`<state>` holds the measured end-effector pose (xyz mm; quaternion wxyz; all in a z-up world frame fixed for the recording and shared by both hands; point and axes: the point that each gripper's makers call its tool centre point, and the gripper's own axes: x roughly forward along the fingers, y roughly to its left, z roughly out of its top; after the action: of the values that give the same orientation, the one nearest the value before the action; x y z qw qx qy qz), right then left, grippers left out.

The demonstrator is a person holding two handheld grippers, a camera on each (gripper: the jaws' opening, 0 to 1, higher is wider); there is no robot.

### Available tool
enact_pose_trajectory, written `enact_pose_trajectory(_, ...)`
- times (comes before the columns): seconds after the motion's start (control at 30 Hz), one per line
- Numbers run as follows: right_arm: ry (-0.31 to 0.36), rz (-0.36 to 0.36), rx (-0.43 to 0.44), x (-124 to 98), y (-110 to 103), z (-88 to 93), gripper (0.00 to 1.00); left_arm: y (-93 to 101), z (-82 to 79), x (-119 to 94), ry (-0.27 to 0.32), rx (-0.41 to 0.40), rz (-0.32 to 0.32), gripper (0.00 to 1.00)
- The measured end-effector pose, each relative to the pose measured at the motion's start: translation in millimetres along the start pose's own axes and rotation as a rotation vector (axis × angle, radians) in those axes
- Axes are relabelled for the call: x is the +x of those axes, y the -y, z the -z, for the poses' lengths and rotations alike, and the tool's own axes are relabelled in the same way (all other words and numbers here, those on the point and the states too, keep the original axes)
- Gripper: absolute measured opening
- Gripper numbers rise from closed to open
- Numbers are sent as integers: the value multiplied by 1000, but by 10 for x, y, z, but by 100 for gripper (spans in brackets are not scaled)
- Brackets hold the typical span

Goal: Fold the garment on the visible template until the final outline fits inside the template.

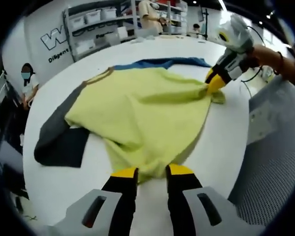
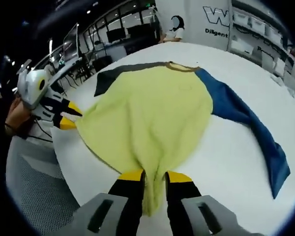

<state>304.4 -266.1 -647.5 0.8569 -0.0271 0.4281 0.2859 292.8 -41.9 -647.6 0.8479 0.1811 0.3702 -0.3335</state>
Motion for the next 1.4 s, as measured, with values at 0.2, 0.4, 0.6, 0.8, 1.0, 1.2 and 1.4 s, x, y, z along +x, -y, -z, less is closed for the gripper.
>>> enact_pose_trajectory(0.2, 30, 24, 61, -173, 148, 10, 17, -142, 31, -119, 7, -36, -30, 31)
enact_pose_trajectory(0.4, 1, 52, 89, -205, 214, 143, 19, -337, 69, -190, 13, -81, -69, 32)
enact_pose_trajectory(0.6, -67, 54, 90, -165, 102, 339, 20, -500, 158, -108, -6, -144, -92, 29)
enact_pose_trajectory(0.8, -109, 81, 133, -132, 41, 479, 17, -529, 262, 26, -46, -168, -88, 26)
enact_pose_trajectory(1.0, -144, 87, 173, -106, -22, 586, 16, -480, 330, 119, -62, -223, -60, 23)
enact_pose_trajectory(1.2, -147, 125, 213, -43, -47, 621, 9, -502, 288, 136, -50, -262, -75, 21)
enact_pose_trajectory(1.4, -160, 204, 155, -23, -29, 618, 3, -432, 278, 164, -73, -202, -103, 21)
